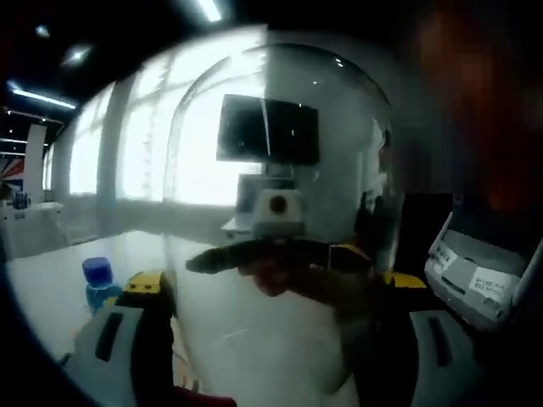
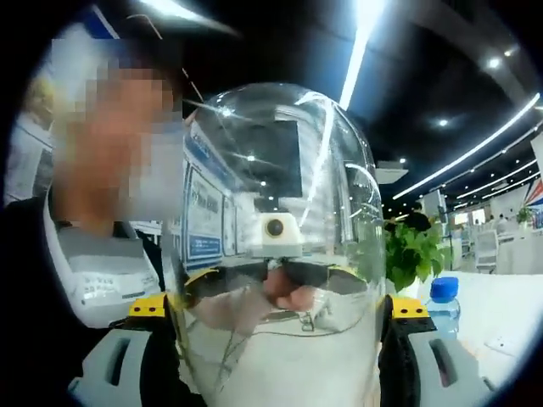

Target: Open the cover put in the Mizone put the cover back on

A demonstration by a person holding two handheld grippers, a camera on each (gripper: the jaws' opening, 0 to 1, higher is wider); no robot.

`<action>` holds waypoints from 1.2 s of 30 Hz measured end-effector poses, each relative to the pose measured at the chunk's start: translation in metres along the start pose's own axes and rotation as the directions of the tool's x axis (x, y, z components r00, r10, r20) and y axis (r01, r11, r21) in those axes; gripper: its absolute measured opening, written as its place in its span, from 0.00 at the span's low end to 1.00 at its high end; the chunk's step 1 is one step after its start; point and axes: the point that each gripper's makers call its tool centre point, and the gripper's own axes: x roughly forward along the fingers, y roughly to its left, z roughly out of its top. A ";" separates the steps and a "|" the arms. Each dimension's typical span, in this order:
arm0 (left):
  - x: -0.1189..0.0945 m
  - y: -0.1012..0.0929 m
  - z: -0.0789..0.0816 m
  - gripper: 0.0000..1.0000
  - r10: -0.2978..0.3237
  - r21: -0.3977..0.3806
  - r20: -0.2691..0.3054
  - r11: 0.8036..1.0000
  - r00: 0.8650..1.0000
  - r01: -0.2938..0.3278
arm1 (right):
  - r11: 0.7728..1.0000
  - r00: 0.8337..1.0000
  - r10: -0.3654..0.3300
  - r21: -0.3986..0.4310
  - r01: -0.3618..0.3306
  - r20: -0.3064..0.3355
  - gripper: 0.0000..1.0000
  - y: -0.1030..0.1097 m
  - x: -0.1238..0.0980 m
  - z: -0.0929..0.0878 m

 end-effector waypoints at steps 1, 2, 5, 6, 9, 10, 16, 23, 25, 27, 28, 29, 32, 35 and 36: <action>-0.001 0.001 0.005 0.85 0.000 0.001 0.004 1.000 1.000 0.000 | 1.000 1.000 -0.001 0.000 0.001 0.009 0.90 -0.001 0.001 0.005; -0.001 0.002 0.011 0.85 0.001 -0.002 0.010 1.000 1.000 -0.001 | 1.000 1.000 -0.002 0.003 0.002 0.018 0.90 -0.002 0.002 0.010; -0.001 0.003 0.021 0.85 0.004 -0.015 0.018 1.000 1.000 -0.004 | 1.000 0.999 -0.004 0.014 0.003 0.043 0.90 -0.004 0.005 0.024; -0.001 0.003 0.024 0.85 0.005 -0.015 0.020 1.000 1.000 -0.004 | 1.000 0.999 -0.002 0.011 0.001 0.050 0.90 -0.004 0.005 0.028; 0.000 0.005 0.031 0.85 0.007 0.009 0.020 1.000 1.000 -0.007 | 1.000 0.998 0.005 -0.007 -0.004 0.059 0.90 -0.006 0.006 0.038; -0.001 0.005 0.033 0.85 0.008 0.014 0.020 1.000 1.000 -0.008 | 1.000 0.998 0.007 -0.009 -0.006 0.058 0.90 -0.007 0.007 0.040; -0.005 0.015 0.045 0.85 0.013 -0.012 0.049 1.000 0.999 -0.013 | 1.000 0.999 0.005 0.008 -0.006 0.043 0.90 -0.016 0.013 0.050; -0.003 0.032 0.069 0.85 0.020 -0.018 0.072 1.000 0.997 -0.018 | 1.000 0.998 0.007 0.022 -0.009 0.065 0.90 -0.034 0.018 0.080; -0.005 0.038 0.078 0.85 0.016 -0.003 0.081 1.000 0.997 -0.016 | 1.000 0.998 0.010 0.002 -0.010 0.068 0.90 -0.041 0.023 0.091; -0.006 0.045 0.086 0.85 0.015 0.012 0.088 1.000 0.996 -0.016 | 1.000 0.998 0.015 -0.014 -0.014 0.066 0.90 -0.049 0.027 0.100; -0.007 0.050 0.091 0.85 0.016 0.019 0.089 1.000 0.996 -0.018 | 1.000 0.998 0.016 -0.018 -0.015 0.061 0.90 -0.054 0.030 0.104; -0.008 0.055 0.095 0.85 0.016 0.021 0.091 1.000 0.996 -0.018 | 1.000 0.998 0.018 -0.021 -0.017 0.056 0.90 -0.059 0.032 0.107; -0.012 0.071 0.105 0.85 0.020 0.035 0.096 0.999 0.995 -0.024 | 0.999 0.999 0.024 -0.031 -0.023 0.039 0.90 -0.075 0.038 0.113; -0.013 0.084 0.109 0.85 0.023 0.037 0.091 0.999 0.996 -0.027 | 0.999 0.999 0.026 -0.027 -0.025 0.042 0.90 -0.085 0.042 0.113; -0.014 0.087 0.108 0.85 0.023 0.033 0.091 0.999 0.996 -0.026 | 0.999 0.999 0.024 -0.024 -0.023 0.042 0.90 -0.088 0.043 0.113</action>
